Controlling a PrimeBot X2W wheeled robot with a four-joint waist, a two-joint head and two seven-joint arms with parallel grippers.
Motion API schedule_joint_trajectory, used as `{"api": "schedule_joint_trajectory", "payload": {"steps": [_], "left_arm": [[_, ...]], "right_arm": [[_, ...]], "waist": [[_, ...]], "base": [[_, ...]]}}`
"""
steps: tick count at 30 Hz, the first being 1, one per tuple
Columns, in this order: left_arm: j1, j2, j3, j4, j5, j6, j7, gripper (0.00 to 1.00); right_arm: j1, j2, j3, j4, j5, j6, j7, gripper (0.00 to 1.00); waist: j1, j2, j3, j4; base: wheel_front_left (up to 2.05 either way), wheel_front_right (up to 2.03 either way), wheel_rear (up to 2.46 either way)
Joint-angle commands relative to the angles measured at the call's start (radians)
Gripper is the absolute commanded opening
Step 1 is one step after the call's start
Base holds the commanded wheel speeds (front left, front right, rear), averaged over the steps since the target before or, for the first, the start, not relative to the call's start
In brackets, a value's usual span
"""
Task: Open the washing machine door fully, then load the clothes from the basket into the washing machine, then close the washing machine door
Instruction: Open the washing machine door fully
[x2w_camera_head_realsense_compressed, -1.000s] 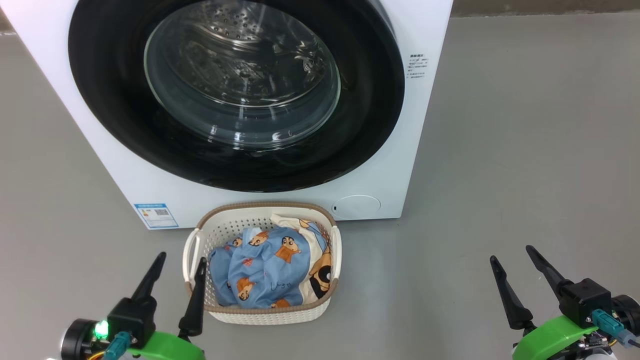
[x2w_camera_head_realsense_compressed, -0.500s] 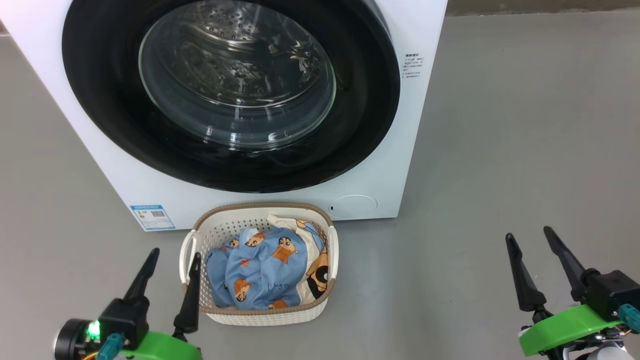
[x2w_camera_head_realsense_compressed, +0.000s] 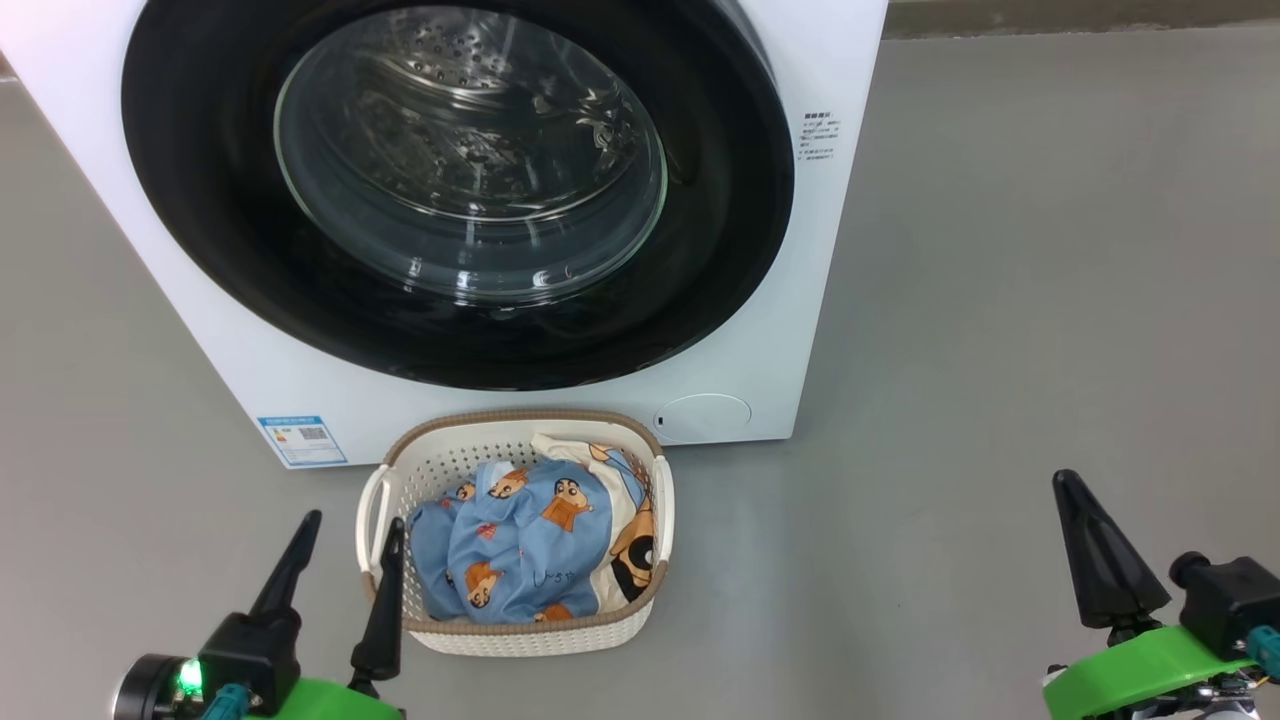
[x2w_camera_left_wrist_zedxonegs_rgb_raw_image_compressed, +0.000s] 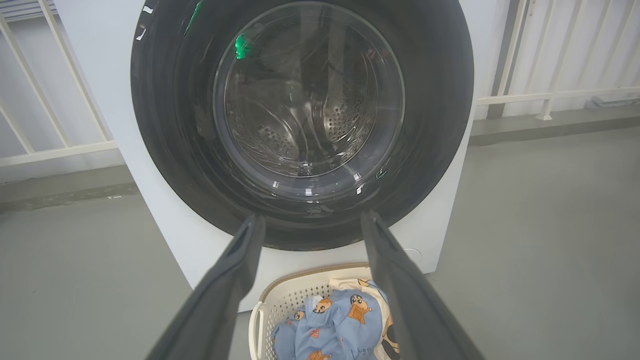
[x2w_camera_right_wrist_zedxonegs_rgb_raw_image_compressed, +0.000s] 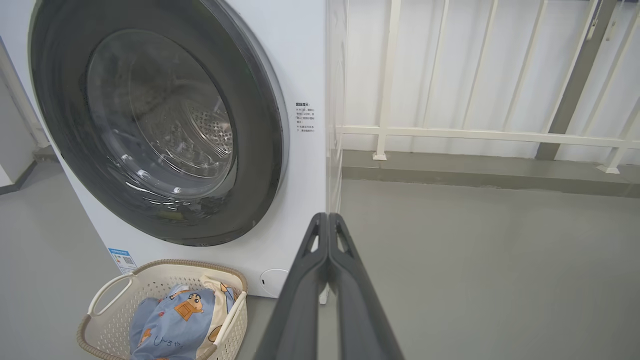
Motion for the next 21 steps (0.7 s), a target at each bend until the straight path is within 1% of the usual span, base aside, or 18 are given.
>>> {"api": "schedule_joint_trajectory", "payload": {"steps": [1, 4, 5, 10, 14, 17, 21], "left_arm": [[-0.021, 0.01, 0.032, -0.031, -0.007, 0.012, -0.006, 1.0], [-0.02, 0.01, 0.034, -0.033, -0.008, 0.013, -0.006, 1.0], [-0.019, 0.01, 0.035, -0.033, -0.008, 0.013, -0.006, 1.0], [-0.014, 0.01, 0.039, -0.034, -0.005, 0.011, -0.006, 1.0], [-0.01, 0.01, 0.038, -0.033, 0.002, 0.008, -0.006, 1.0], [-0.009, 0.01, 0.035, -0.033, 0.007, 0.007, -0.006, 1.0], [-0.015, 0.01, 0.034, -0.036, 0.011, 0.006, -0.006, 1.0]], "right_arm": [[-0.012, -0.009, 0.017, -0.032, 0.007, 0.002, -0.012, 0.0], [-0.012, 0.013, -0.006, -0.038, 0.049, 0.002, -0.012, 0.0], [-0.013, 0.027, -0.022, -0.039, 0.08, 0.002, -0.012, 0.0], [-0.01, 0.058, -0.089, -0.034, 0.22, 0.002, -0.012, 0.0], [-0.011, 0.083, -0.16, -0.019, 0.401, 0.002, -0.012, 0.0], [-0.019, 0.091, -0.217, 0.008, 0.567, 0.002, -0.012, 0.0], [-0.045, 0.073, -0.271, 0.065, 0.79, 0.002, -0.012, 0.0]], "waist": [[0.0, 0.0, 0.0, 0.0], [0.0, 0.0, 0.0, -0.002], [0.0, 0.0, 0.0, -0.002], [0.0, 0.0, 0.0, -0.005], [0.0, 0.0, 0.003, -0.007], [0.0, 0.0, 0.008, -0.008], [0.0, 0.0, 0.026, -0.006]], "base": [[0.0, 0.0, 0.0], [0.0, 0.0, 0.0], [0.0, 0.0, 0.0], [0.0, 0.0, 0.0], [0.0, 0.0, 0.0], [0.0, 0.0, 0.0], [0.0, 0.0, 0.0]]}}
